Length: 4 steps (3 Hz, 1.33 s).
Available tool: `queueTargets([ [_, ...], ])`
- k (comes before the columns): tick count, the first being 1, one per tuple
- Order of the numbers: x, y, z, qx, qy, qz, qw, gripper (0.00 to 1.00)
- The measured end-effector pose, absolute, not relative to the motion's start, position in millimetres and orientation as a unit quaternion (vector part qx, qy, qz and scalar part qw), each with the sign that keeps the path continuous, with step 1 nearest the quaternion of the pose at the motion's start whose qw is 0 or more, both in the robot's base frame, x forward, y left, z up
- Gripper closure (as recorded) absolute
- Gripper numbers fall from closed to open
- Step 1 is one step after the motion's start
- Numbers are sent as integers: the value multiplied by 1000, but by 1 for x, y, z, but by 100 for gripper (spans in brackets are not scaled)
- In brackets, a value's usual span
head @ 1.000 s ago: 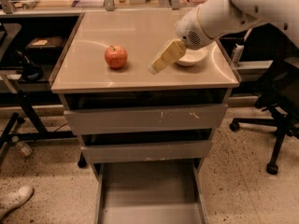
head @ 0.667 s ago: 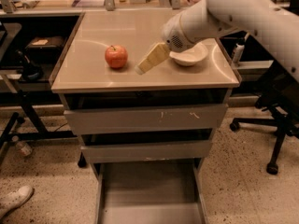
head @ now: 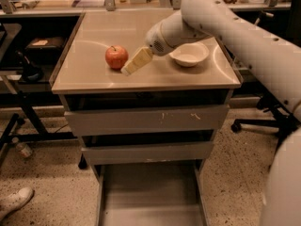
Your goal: Place apple into bottom drawer
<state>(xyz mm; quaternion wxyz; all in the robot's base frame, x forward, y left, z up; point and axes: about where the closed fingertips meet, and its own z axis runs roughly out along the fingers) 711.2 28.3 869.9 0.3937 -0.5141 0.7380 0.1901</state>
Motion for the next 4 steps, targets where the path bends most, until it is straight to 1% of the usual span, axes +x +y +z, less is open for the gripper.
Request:
queueTargets([
  [2, 737, 65, 843, -513, 738, 222, 378, 0],
  [4, 750, 93, 837, -520, 734, 241, 365, 0],
])
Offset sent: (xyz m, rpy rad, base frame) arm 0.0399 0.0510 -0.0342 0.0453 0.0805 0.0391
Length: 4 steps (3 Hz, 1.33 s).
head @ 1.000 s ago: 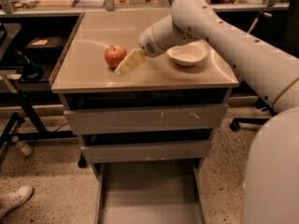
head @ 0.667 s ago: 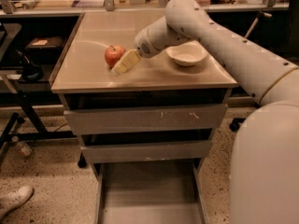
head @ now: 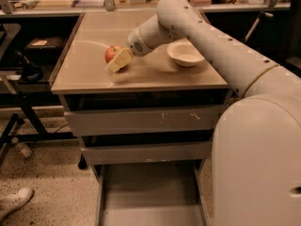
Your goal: Place apple into bottom drawer
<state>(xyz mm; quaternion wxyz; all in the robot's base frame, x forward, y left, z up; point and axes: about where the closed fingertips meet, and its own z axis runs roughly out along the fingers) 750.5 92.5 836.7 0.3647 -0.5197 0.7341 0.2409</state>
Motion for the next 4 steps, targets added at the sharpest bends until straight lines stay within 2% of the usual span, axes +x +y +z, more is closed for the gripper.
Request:
queueTargets([
  [1, 755, 101, 835, -519, 737, 244, 358, 0],
  [2, 755, 101, 835, -519, 737, 244, 358, 19],
  [4, 755, 101, 835, -519, 737, 244, 358, 65],
])
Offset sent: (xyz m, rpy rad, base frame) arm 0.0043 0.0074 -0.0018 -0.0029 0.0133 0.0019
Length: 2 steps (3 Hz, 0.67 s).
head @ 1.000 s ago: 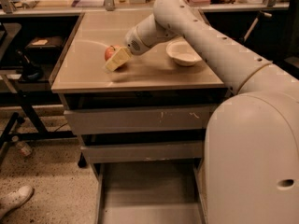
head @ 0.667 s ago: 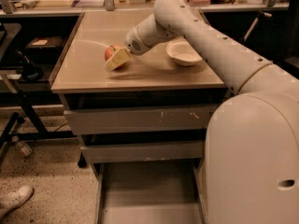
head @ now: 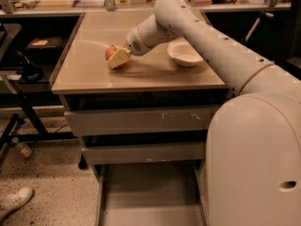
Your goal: Place apple into bottom drawer
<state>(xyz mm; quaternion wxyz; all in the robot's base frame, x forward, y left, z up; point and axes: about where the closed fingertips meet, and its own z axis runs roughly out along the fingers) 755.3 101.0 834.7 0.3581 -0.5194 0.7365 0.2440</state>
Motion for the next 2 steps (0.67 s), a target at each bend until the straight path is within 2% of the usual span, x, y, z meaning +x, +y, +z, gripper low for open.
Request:
queueTargets([
  [1, 755, 101, 835, -519, 737, 244, 358, 88],
  [2, 737, 93, 835, -514, 742, 237, 359, 100],
])
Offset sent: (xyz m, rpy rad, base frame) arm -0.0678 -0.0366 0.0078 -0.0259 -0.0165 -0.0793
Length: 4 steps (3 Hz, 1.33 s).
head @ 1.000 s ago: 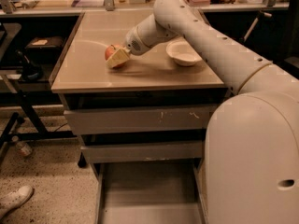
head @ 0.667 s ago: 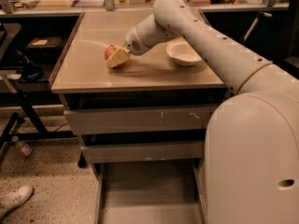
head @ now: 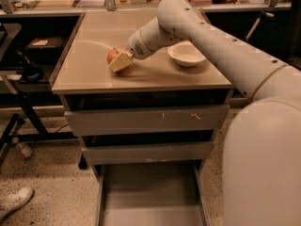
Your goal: Place apple into bottom drawer
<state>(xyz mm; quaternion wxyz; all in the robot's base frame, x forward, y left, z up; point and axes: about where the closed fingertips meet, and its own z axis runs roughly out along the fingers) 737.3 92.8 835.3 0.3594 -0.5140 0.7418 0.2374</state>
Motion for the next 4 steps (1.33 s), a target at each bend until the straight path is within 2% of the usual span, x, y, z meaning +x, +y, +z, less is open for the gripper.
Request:
queueTargets([
  [2, 655, 39, 900, -439, 773, 180, 421, 100],
  [3, 596, 31, 886, -421, 794, 173, 403, 100],
  [4, 576, 29, 851, -430, 805, 170, 371, 100],
])
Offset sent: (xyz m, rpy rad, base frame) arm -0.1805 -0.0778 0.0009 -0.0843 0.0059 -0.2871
